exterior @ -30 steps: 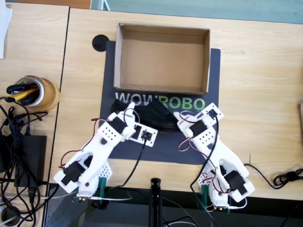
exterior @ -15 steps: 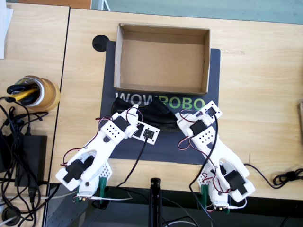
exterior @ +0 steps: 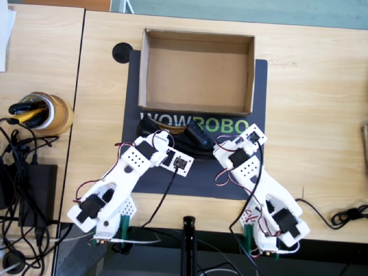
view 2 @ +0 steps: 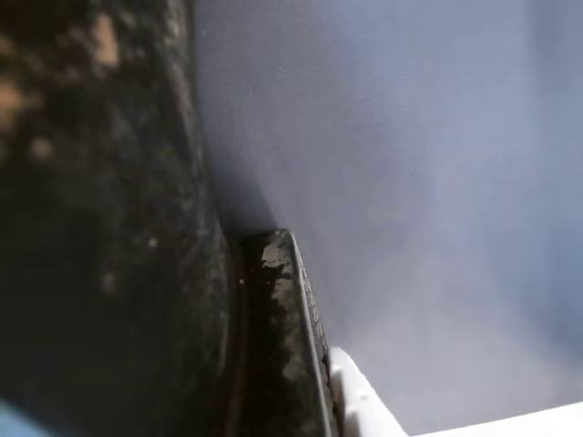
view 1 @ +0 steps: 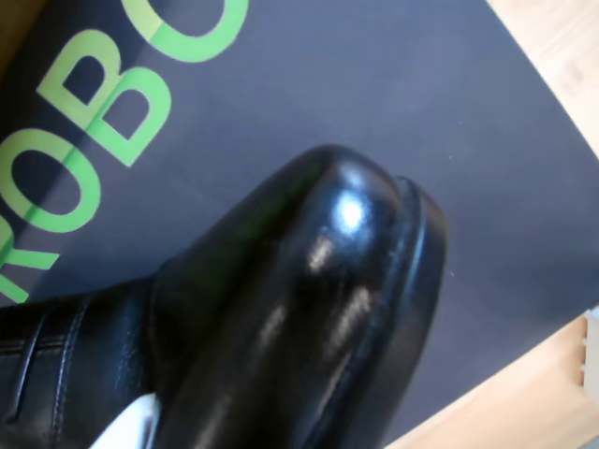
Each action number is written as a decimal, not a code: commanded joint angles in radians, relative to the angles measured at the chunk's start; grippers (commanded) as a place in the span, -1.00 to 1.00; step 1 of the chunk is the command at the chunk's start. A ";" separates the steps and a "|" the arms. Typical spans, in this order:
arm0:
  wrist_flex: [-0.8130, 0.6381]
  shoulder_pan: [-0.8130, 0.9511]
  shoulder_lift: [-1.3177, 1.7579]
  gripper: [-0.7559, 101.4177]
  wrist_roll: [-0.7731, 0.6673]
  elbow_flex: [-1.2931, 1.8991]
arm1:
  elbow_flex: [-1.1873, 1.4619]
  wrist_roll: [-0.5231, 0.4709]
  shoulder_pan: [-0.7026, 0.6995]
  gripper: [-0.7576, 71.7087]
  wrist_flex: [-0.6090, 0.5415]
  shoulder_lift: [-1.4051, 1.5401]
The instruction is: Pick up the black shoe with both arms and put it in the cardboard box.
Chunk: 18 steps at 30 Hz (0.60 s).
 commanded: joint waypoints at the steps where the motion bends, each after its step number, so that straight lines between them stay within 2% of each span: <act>1: 0.106 -0.005 0.021 -0.99 0.014 -0.072 | -0.060 -0.021 0.008 -0.98 0.043 0.067; 12: 0.281 -0.034 0.133 -0.99 0.035 -0.374 | -0.322 -0.043 0.051 -0.98 0.158 0.132; 18: 0.258 -0.098 0.135 -0.99 0.069 -0.483 | -0.462 -0.041 0.135 -0.98 0.143 0.129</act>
